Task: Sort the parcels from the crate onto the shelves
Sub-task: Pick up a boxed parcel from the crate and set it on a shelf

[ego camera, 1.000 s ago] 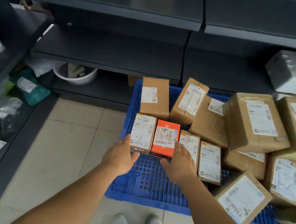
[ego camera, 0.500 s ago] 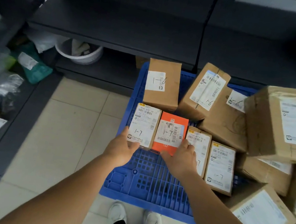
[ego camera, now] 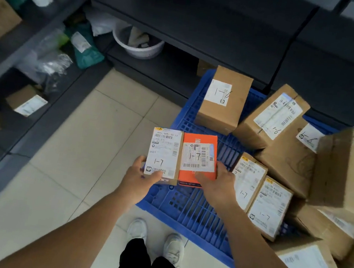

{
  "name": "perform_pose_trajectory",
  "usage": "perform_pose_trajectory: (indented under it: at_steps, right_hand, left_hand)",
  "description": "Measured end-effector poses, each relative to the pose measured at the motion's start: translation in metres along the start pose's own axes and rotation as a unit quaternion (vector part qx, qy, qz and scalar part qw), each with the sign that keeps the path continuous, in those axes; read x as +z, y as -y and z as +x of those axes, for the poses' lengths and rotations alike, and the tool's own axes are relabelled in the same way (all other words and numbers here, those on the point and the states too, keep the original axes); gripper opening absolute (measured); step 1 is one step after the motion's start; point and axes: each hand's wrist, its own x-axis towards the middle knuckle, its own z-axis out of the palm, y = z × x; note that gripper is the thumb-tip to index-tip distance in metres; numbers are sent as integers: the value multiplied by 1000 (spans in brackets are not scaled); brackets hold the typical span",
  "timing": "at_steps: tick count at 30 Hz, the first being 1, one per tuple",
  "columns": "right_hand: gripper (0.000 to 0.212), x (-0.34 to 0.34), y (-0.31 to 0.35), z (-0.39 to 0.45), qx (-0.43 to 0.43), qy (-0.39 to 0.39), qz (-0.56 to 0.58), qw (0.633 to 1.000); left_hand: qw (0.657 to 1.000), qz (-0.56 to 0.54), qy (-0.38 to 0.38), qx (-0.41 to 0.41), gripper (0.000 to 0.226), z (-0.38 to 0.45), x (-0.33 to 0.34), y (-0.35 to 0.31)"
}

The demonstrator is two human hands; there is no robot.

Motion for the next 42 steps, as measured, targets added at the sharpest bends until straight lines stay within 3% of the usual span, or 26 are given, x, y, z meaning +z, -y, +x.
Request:
perform_pose_trajectory:
  at_steps: [2, 5, 10, 16, 23, 30, 42]
  right_hand:
    - [60, -5, 8, -4, -25, 8, 43, 999]
    - [36, -16, 29, -16, -56, 32, 95, 993]
    - [45, -24, 55, -31, -132, 66, 113, 983]
    - [31, -17, 93, -68, -171, 112, 162, 965]
    - [31, 14, 145, -115, -254, 155, 171, 939]
    - [34, 76, 178, -186, -310, 214, 177, 909]
    - [30, 227, 199, -366, -347, 287, 145, 881]
  left_hand:
    - [999, -50, -11, -7, 35, -12, -3, 1]
    - [992, -122, -26, -7, 32, -31, -10, -6]
    - [969, -245, -37, 4, 38, -65, -34, -28]
    - [956, -277, -79, 60, 25, -109, -78, -53]
    - [927, -317, -159, 124, 29, -166, -138, -52]
    - [887, -358, -248, 151, 29, -236, -206, -14]
    - [821, -377, -393, 174, 24, -399, -321, 110]
